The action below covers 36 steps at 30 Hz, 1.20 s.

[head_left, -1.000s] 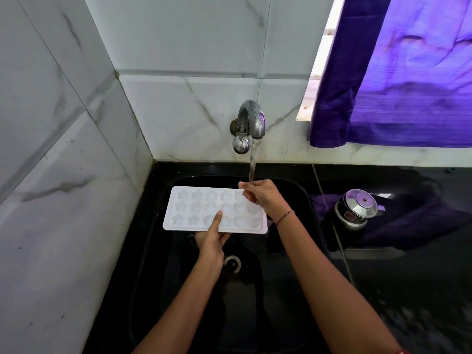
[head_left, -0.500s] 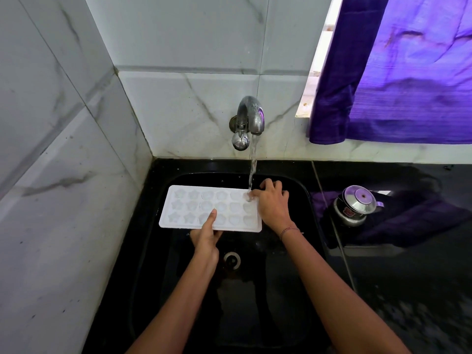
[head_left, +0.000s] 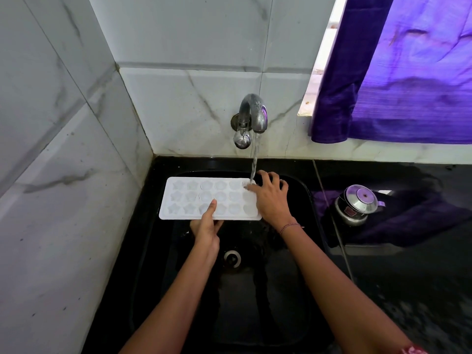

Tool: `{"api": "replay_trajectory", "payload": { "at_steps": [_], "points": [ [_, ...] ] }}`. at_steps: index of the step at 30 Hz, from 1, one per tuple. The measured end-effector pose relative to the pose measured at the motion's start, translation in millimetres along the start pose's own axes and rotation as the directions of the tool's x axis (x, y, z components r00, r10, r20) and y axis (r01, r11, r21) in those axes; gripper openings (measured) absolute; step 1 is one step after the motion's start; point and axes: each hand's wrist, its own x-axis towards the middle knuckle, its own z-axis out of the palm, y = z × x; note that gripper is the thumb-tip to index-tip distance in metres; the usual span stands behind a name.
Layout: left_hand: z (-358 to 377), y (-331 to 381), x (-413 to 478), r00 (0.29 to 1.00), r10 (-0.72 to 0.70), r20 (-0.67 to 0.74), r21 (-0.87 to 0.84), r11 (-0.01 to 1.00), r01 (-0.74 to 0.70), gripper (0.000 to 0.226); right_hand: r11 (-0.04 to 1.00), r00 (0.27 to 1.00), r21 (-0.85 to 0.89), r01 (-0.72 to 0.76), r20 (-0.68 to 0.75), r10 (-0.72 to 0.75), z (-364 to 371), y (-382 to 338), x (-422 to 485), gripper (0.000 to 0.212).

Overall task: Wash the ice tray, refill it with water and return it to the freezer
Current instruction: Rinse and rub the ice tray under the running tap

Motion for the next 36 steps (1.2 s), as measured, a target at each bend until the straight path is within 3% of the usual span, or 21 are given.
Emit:
{"api": "replay_trajectory", "payload": {
  "at_steps": [6,10,24,28,31,36],
  "points": [
    [11,4,4,1.0,0.007,-0.022,-0.024,1.0,-0.007,0.044,0.997,0.995,0.075,-0.014,-0.1,0.022,-4,-1,-4,0.045],
    [16,5,4,1.0,0.001,-0.01,-0.038,0.999,-0.001,0.043,1.0,0.995,0.026,-0.013,-0.094,0.015,-1,0,-8,0.038],
    [33,21,-8,0.999,0.016,-0.028,-0.07,0.997,-0.018,0.038,0.995,0.996,-0.046,0.085,-0.032,-0.086,-17,5,-2,0.049],
    [36,23,-10,1.0,0.025,-0.002,-0.055,0.998,-0.025,0.043,0.994,0.996,0.075,0.074,-0.054,-0.07,-20,-2,-2,0.035],
    [41,25,-11,0.999,0.048,0.004,-0.071,0.996,-0.047,0.043,0.98,0.997,0.183,0.075,-0.005,-0.076,-24,2,-1,0.044],
    [47,22,-15,0.998,0.064,0.029,-0.056,0.996,-0.062,0.043,0.989,0.991,0.061,0.133,0.0,-0.133,-24,17,-3,0.074]
  ]
}}
